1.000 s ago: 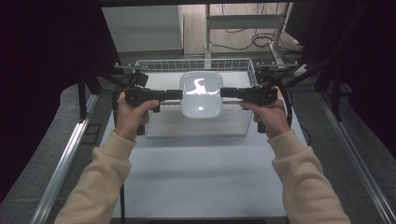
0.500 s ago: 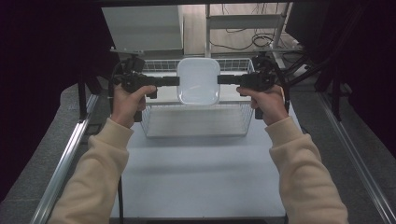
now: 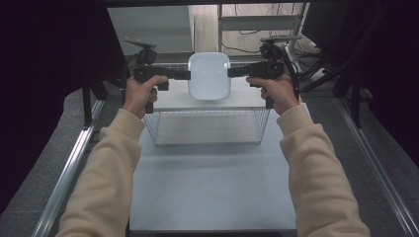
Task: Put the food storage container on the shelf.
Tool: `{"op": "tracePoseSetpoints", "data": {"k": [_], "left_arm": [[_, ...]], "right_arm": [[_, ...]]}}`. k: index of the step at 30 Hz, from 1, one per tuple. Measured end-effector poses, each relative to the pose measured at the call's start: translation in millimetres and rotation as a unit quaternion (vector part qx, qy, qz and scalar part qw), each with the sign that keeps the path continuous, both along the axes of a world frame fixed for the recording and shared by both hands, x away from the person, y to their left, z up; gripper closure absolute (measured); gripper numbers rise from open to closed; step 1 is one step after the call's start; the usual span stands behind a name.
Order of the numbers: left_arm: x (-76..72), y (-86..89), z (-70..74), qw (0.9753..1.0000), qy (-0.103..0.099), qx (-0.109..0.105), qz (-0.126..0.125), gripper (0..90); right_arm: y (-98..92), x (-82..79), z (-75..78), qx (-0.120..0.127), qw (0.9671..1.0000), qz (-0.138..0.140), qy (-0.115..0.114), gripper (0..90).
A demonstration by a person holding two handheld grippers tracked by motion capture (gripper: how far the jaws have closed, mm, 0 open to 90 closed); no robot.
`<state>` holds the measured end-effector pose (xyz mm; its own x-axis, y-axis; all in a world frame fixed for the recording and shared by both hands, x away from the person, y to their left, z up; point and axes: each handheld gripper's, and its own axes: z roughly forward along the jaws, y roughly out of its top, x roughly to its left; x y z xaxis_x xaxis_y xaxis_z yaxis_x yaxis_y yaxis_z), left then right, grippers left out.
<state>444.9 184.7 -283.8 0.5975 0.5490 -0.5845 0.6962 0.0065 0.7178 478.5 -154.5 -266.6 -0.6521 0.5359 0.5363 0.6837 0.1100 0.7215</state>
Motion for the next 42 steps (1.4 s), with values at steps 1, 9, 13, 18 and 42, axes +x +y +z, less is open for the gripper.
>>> {"op": "tracePoseSetpoints", "data": {"k": [1, 9, 13, 18, 42], "left_arm": [[2.3, 0.3, -2.0, 1.0, 0.003, 0.001, 0.001, 80.4], [17.2, -0.3, -12.5, 0.9994, 0.027, 0.016, 0.012, 79.8], [22.6, 1.1, -16.5, 0.9992, 0.036, 0.009, 0.013, 79.8], [28.4, 3.6, -19.0, 0.9987, 0.049, -0.006, 0.016, 79.8], [69.6, 6.1, -42.0, 0.985, 0.14, -0.079, 0.062, 75.8]], "right_arm": [[0.0, 0.0, 0.0, 0.0, 1.0, 0.0, 0.0, 80.4], [4.2, 17.8, -14.2, -0.007, 0.9996, -0.007, 0.028, 80.2], [4.6, 23.4, -19.0, -0.002, 0.9992, -0.01, 0.038, 80.3], [4.8, 28.5, -20.1, 0.005, 0.9987, -0.012, 0.049, 80.1], [6.7, 72.9, -36.3, 0.026, 0.9826, -0.071, 0.169, 73.2]]}}
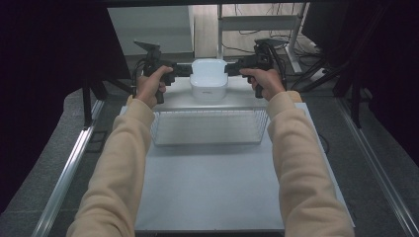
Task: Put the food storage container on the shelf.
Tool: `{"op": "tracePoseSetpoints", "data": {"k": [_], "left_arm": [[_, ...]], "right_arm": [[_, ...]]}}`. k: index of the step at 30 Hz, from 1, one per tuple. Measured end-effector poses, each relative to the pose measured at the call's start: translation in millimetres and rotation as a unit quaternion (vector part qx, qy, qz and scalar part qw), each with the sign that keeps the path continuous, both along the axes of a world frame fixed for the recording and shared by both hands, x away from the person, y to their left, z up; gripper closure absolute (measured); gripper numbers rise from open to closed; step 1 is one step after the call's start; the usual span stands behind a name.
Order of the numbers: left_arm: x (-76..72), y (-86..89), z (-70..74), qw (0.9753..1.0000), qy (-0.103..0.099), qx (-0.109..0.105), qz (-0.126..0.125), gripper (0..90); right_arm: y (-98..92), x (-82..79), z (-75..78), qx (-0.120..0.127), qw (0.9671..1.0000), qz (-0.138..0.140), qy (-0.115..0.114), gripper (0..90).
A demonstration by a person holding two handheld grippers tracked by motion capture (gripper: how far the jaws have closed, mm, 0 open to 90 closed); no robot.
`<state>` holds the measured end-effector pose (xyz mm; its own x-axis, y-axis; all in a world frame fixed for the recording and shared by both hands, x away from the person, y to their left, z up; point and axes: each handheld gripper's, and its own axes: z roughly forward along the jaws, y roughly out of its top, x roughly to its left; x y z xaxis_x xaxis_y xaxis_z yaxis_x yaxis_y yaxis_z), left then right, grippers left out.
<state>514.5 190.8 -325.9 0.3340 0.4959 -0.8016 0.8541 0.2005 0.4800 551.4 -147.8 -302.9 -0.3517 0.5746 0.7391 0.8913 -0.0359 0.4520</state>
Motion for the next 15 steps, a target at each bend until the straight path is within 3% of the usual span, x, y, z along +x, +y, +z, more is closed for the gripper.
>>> {"op": "tracePoseSetpoints", "data": {"k": [7, 9, 12, 15], "left_arm": [[-1.5, -0.7, 0.5, 0.9999, -0.01, 0.005, 0.003, 76.4], [-3.8, -0.7, 2.2, 0.9997, -0.023, 0.004, 0.005, 71.9], [-11.7, 0.1, 10.2, 0.998, -0.054, 0.024, 0.022, 60.9], [-22.6, 2.0, 19.0, 0.9949, -0.085, 0.043, 0.032, 51.2]], "right_arm": [[-0.4, 0.4, 0.4, 0.001, 1.0, -0.004, -0.002, 73.5], [-0.2, -1.7, 2.4, 0.001, 0.9999, -0.007, -0.008, 68.8], [0.3, -6.8, 7.3, -0.005, 0.9995, -0.013, -0.027, 53.5], [0.0, -17.8, 17.2, -0.012, 0.9977, -0.015, -0.065, 43.2]]}}
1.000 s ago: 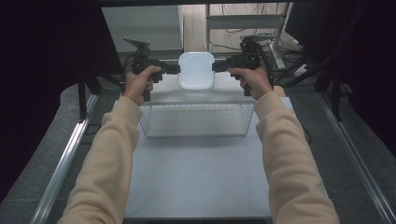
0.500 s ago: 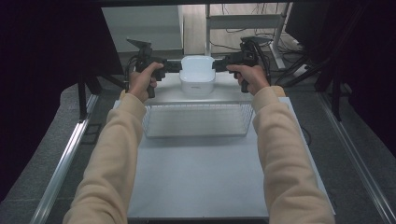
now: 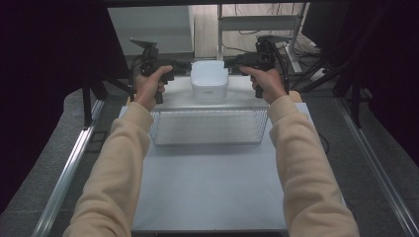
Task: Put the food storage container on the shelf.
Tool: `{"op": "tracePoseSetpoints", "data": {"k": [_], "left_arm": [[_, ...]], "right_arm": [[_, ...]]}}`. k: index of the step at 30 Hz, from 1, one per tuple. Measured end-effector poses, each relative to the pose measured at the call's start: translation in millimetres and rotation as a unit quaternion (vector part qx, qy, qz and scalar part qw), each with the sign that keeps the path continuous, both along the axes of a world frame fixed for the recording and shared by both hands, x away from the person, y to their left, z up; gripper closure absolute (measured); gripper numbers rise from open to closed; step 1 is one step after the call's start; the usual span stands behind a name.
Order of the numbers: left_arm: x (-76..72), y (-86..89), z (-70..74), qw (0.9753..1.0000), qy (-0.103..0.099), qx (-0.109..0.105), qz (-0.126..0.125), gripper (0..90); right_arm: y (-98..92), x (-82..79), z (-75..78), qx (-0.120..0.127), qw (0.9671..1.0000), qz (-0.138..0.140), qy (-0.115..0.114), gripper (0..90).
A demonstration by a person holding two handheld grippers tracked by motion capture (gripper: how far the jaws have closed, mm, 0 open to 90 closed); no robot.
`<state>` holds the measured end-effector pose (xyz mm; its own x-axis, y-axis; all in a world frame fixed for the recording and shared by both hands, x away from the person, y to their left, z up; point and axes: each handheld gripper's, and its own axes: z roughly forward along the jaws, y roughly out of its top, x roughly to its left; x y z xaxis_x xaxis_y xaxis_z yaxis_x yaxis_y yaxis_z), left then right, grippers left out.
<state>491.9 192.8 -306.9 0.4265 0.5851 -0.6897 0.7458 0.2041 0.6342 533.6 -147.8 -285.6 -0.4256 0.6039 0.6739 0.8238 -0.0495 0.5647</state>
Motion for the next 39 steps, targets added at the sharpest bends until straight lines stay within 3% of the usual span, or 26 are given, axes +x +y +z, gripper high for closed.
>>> {"op": "tracePoseSetpoints", "data": {"k": [3, 7, 11, 17, 18, 19, 25, 28, 30, 39], "left_arm": [[-12.2, 0.4, 7.0, 0.9993, -0.025, 0.026, 0.003, 44.5], [-29.0, 0.2, 12.1, 0.9972, -0.052, 0.055, 0.002, 39.1], [-46.0, 2.0, 10.8, 0.9948, -0.073, 0.071, -0.004, 35.8], [-80.2, -0.9, -0.1, 0.9895, -0.106, 0.098, -0.004, 29.2], [-88.8, -2.4, -2.9, 0.9864, -0.115, 0.118, -0.004, 28.8], [-94.1, -3.0, -4.8, 0.9848, -0.12, 0.125, -0.005, 28.3], [-135.5, -2.0, -22.8, 0.9775, -0.141, 0.155, -0.018, 27.3], [-157.0, 1.6, -36.9, 0.9796, -0.141, 0.141, -0.026, 26.9], [-168.6, 2.6, -44.4, 0.9785, -0.145, 0.145, -0.025, 26.6], [-211.0, 5.1, -78.3, 0.9695, -0.162, 0.183, -0.02, 24.7]], "right_arm": [[-0.8, -11.6, 8.4, -0.021, 0.999, 0.007, -0.04, 39.2], [-0.7, -24.8, 12.9, -0.047, 0.995, 0.02, -0.085, 34.6], [-1.4, -38.2, 11.0, -0.09, 0.9871, 0.039, -0.126, 29.9], [-13.8, -68.7, -1.9, -0.116, 0.9741, 0.063, -0.183, 26.5], [-16.7, -73.9, -4.0, -0.118, 0.9726, 0.066, -0.189, 25.8], [-20.7, -81.1, -6.6, -0.118, 0.9712, 0.069, -0.196, 25.8], [-39.1, -122.6, -21.7, -0.128, 0.9629, 0.075, -0.225, 24.4], [-47.0, -142.3, -31.5, -0.131, 0.9596, 0.08, -0.236, 24.3], [-55.6, -161.2, -42.0, -0.136, 0.9568, 0.078, -0.245, 24.2], [-78.7, -200.3, -73.9, -0.145, 0.9556, 0.076, -0.245, 23.6]]}}
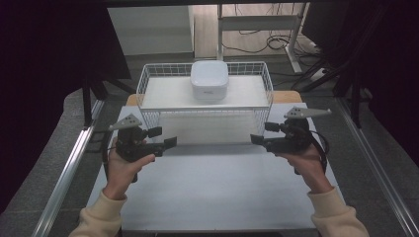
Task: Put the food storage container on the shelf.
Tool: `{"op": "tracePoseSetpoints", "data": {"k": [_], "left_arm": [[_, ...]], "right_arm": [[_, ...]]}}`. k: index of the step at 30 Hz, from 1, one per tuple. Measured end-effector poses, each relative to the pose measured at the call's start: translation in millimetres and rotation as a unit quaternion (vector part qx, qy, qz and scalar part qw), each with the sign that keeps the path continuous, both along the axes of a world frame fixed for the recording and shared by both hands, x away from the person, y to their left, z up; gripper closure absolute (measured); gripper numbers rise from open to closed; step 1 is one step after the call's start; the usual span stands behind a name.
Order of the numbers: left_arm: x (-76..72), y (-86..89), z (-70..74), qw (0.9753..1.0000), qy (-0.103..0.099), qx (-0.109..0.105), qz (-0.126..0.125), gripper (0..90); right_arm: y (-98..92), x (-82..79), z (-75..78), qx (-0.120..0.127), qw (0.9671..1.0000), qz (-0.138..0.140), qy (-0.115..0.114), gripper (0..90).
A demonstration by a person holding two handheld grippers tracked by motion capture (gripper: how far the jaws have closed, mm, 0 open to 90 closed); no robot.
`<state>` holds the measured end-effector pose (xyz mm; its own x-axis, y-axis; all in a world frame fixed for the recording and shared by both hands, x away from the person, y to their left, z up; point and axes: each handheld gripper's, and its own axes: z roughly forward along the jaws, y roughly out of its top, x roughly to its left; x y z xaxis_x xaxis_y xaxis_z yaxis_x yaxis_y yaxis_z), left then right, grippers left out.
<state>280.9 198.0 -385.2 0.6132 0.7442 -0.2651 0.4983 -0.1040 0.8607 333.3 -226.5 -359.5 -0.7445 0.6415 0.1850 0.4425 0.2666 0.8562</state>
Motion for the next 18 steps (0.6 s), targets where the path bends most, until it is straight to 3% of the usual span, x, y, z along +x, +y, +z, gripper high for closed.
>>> {"op": "tracePoseSetpoints", "data": {"k": [3, 9, 14, 18], "left_arm": [[-9.2, -1.8, -14.9, 0.9999, 0.006, 0.014, 0.004, 23.7], [-21.2, 1.4, -46.7, 0.9991, 0.034, 0.026, 0.0, 22.2], [-25.2, 8.4, -66.5, 0.9978, 0.06, 0.025, 0.014, 20.9], [-26.4, 9.2, -82.2, 0.9956, 0.081, 0.04, 0.025, 18.5]], "right_arm": [[-9.5, -9.4, -14.5, 0.005, 1.0, -0.005, 0.005, 23.4], [-19.2, -24.4, -44.4, -0.016, 0.9996, -0.013, 0.019, 22.0], [-19.9, -31.6, -68.3, -0.044, 0.9984, -0.013, 0.032, 20.1], [-21.9, -32.4, -83.5, -0.053, 0.9978, -0.012, 0.039, 19.4]]}}
